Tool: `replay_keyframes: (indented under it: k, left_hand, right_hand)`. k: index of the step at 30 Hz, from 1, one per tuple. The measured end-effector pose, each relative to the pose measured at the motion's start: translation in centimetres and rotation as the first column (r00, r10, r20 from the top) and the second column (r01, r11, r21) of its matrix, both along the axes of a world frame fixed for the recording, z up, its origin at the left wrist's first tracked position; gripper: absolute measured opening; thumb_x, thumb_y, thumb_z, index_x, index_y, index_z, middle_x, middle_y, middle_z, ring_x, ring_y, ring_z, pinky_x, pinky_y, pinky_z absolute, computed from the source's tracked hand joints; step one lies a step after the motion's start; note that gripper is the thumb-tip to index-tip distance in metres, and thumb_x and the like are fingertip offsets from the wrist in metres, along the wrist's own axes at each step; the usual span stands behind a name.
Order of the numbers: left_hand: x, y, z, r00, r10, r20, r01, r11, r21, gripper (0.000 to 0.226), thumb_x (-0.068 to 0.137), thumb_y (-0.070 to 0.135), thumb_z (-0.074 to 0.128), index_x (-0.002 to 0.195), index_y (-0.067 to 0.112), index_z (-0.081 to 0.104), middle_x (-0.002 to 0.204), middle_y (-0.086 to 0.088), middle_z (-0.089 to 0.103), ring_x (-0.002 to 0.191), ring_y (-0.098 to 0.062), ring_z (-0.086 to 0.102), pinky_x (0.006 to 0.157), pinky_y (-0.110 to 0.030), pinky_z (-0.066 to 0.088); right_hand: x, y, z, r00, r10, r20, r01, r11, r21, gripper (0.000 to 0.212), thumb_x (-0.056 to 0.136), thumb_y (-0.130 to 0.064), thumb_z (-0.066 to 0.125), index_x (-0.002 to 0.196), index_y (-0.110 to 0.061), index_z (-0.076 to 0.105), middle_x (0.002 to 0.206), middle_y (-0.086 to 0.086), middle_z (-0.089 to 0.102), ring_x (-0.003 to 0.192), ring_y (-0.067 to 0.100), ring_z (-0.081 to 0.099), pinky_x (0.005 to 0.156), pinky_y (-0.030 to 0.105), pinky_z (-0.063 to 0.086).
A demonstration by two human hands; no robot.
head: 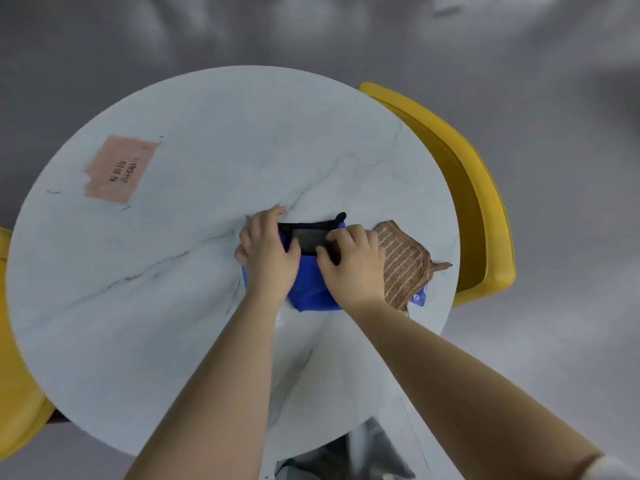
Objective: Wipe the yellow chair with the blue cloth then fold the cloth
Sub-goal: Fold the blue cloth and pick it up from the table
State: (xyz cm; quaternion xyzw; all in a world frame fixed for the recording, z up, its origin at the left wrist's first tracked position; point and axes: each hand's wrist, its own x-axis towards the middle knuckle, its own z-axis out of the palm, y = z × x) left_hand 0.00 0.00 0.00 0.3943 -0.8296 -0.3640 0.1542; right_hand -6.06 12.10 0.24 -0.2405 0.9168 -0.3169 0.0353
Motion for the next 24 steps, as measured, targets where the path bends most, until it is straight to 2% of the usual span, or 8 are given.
replay_keyframes:
  k: [1, 3, 5, 7, 11, 15, 19, 24]
  left_hand:
    - [0.1, 0.2, -0.4, 0.99, -0.026, 0.135, 0.044, 0.991, -0.129, 0.057, 0.09, 0.02, 0.062, 0.142, 0.027, 0.04, 0.145, 0.003, 0.039, 0.138, -0.022, 0.03, 0.109, -0.046, 0.025]
    - [0.1, 0.5, -1.2, 0.95, -0.038, 0.311, 0.132, 0.948, -0.289, 0.059, 0.095, 0.027, 0.057, 0.149, 0.025, 0.034, 0.154, -0.002, 0.03, 0.146, -0.026, 0.017, 0.111, -0.048, 0.014]
    - [0.1, 0.3, -1.9, 0.928, -0.07, 0.365, 0.207, 0.912, -0.354, 0.05, 0.097, 0.033, 0.052, 0.145, 0.02, 0.044, 0.148, -0.005, 0.042, 0.145, -0.03, 0.023, 0.111, -0.051, 0.008]
    - [0.2, -0.5, -2.4, 0.913, -0.094, 0.396, 0.27, 0.869, -0.416, 0.044, 0.096, 0.036, 0.046, 0.134, 0.016, 0.057, 0.128, -0.007, 0.059, 0.132, -0.033, 0.043, 0.109, -0.055, 0.009]
    - [-0.3, -0.2, -1.9, 0.873, -0.126, 0.472, 0.377, 0.788, -0.487, 0.039, 0.095, 0.036, 0.039, 0.1, 0.01, 0.067, 0.092, -0.007, 0.062, 0.096, -0.031, 0.057, 0.106, -0.051, 0.021]
    - [-1.1, 0.3, -1.5, 0.909, -0.186, 0.374, 0.33, 0.869, -0.37, 0.027, 0.101, 0.031, 0.044, 0.113, 0.012, 0.058, 0.109, -0.003, 0.058, 0.11, -0.026, 0.047, 0.106, -0.043, 0.022]
    - [-1.2, -0.2, -0.3, 0.95, -0.222, 0.221, 0.296, 0.866, -0.402, 0.024, 0.099, 0.031, 0.048, 0.113, 0.015, 0.058, 0.109, 0.001, 0.058, 0.11, -0.023, 0.047, 0.099, -0.037, 0.022]
    - [-0.2, -1.7, 0.1, 0.945, -0.141, 0.297, 0.25, 0.894, -0.372, 0.046, 0.088, 0.026, 0.057, 0.133, 0.018, 0.051, 0.13, -0.005, 0.048, 0.126, -0.028, 0.039, 0.108, -0.043, 0.02]
  right_hand:
    - [0.3, 0.0, -0.4, 0.998, 0.047, -0.048, -0.041, 0.992, 0.119, 0.036, 0.087, -0.043, 0.057, 0.115, -0.021, 0.061, 0.121, 0.0, 0.055, 0.116, 0.025, 0.043, 0.097, 0.043, 0.038]
    - [0.6, 0.1, -1.3, 0.995, 0.09, -0.037, -0.077, 0.961, 0.265, 0.056, 0.091, -0.051, 0.048, 0.138, -0.022, 0.045, 0.148, 0.002, 0.037, 0.138, 0.027, 0.024, 0.109, 0.046, 0.023]
    - [0.7, 0.2, -1.8, 0.993, 0.114, 0.002, -0.109, 0.947, 0.301, 0.063, 0.095, -0.055, 0.038, 0.148, -0.023, 0.03, 0.158, 0.003, 0.021, 0.145, 0.024, 0.012, 0.114, 0.044, 0.014]
    - [0.6, 0.2, -2.3, 0.99, 0.142, 0.006, -0.137, 0.939, 0.317, 0.067, 0.096, -0.058, 0.031, 0.152, -0.024, 0.019, 0.161, 0.003, 0.011, 0.147, 0.021, 0.004, 0.116, 0.041, 0.007]
    - [1.0, -0.1, -2.7, 0.995, 0.098, -0.007, -0.091, 0.949, 0.303, 0.072, 0.094, -0.06, 0.032, 0.153, -0.022, 0.016, 0.16, 0.005, 0.015, 0.147, 0.022, 0.004, 0.116, 0.042, 0.004]
    - [1.5, -1.4, -2.2, 0.999, -0.04, 0.006, 0.038, 0.972, 0.231, 0.074, 0.09, -0.051, 0.047, 0.151, -0.016, 0.023, 0.147, 0.008, 0.034, 0.14, 0.027, 0.018, 0.112, 0.047, 0.014]
    - [1.6, -1.8, -1.2, 0.989, -0.15, -0.006, 0.149, 0.981, 0.123, 0.066, 0.087, -0.038, 0.058, 0.146, -0.017, 0.035, 0.127, 0.007, 0.045, 0.119, 0.029, 0.037, 0.098, 0.046, 0.029]
    - [2.2, -0.9, -0.3, 0.979, -0.18, 0.095, 0.183, 0.983, -0.028, 0.064, 0.086, -0.026, 0.064, 0.143, -0.014, 0.039, 0.117, 0.01, 0.05, 0.109, 0.029, 0.044, 0.094, 0.039, 0.039]
